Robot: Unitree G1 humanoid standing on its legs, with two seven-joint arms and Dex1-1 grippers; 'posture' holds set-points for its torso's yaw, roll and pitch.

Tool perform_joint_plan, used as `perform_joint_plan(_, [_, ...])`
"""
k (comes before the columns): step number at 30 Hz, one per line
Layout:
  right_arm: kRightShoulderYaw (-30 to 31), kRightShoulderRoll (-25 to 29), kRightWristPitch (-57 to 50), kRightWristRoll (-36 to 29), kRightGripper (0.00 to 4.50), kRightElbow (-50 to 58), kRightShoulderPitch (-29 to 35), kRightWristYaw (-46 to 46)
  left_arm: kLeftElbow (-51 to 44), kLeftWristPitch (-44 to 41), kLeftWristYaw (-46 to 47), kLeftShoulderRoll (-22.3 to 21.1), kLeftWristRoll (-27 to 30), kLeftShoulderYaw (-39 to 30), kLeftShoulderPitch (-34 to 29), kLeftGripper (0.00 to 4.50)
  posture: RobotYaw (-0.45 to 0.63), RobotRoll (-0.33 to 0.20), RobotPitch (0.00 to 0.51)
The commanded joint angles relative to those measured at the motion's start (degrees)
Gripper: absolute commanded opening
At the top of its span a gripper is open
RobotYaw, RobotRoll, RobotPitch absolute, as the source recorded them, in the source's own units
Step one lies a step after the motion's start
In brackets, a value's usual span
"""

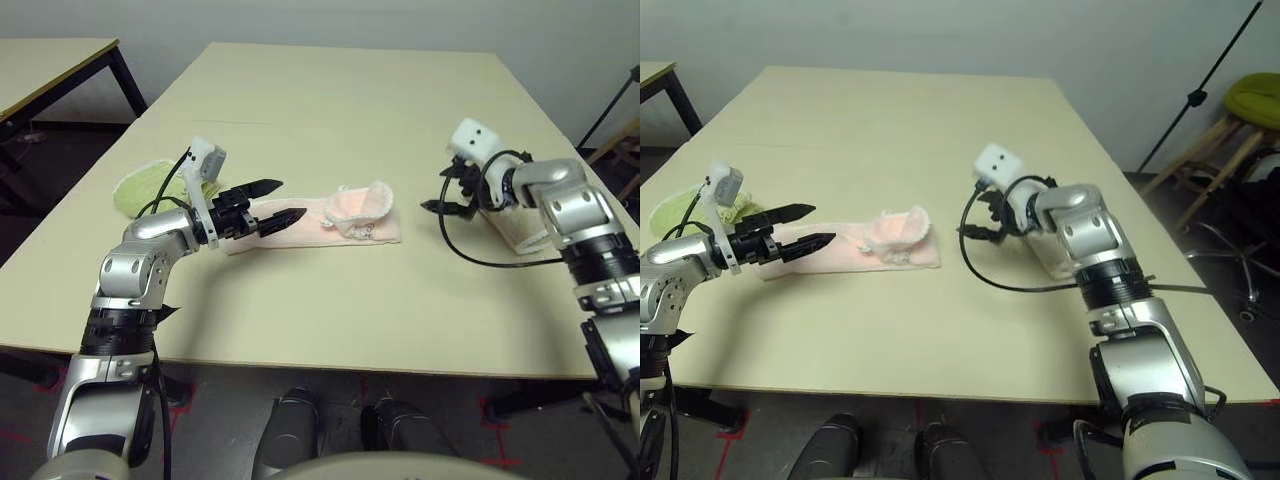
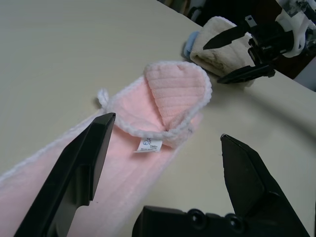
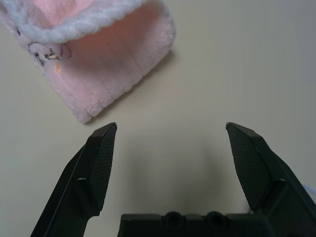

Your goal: Fold the towel and set it aside.

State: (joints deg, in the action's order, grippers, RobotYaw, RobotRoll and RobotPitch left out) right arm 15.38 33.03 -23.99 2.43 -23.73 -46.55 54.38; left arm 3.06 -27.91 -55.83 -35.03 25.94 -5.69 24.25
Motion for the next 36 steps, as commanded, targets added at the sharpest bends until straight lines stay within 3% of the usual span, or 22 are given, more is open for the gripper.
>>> perform_joint_plan(1, [1.55, -3.48, 4.06, 2.22, 4.45, -4.91, -1.86, -2.78, -1.59, -0.8, 0.15, -0.07, 0.85, -0.09, -0.94, 4.5, 0.15, 0.0, 0.08])
perform_joint_plan(9, [1.55, -10.63, 9.74, 3.63, 4.45, -16.65, -7.16, -4.81, -6.11, -3.89, 1.55, -0.48, 3.32, -0.93, -3.66, 4.5, 0.19, 0.0, 0.079])
perform_joint_plan(14, [0.85, -13.6, 10.64, 3.19, 2.82, -20.73, -9.45, -4.67, -6.86, -3.82, 3.24, -0.51, 3.2, -1.06, -4.21, 4.5, 0.19, 0.0, 0.078])
perform_joint_plan(21, [0.99, -18.74, 14.36, 4.6, 0.1, -27.93, -12.76, -7.44, -7.6, -4.11, 3.76, -0.54, 3.78, -0.96, -4.86, 4.5, 0.2, 0.0, 0.075])
perform_joint_plan(29, [-0.25, -24.67, 15.44, 4.72, 0.04, -35.59, -14.93, -10.44, -8.0, -4.77, 4.29, -0.31, 4.05, -0.42, -4.64, 4.5, 0.2, 0.0, 0.074])
perform_joint_plan(36, [-2.61, -24.2, 14.81, 3.22, 0.04, -35.03, -14.46, -10.54, -7.71, -5.47, 5.18, 0.12, 3.47, 0.51, -3.37, 4.5, 0.19, 0.0, 0.076])
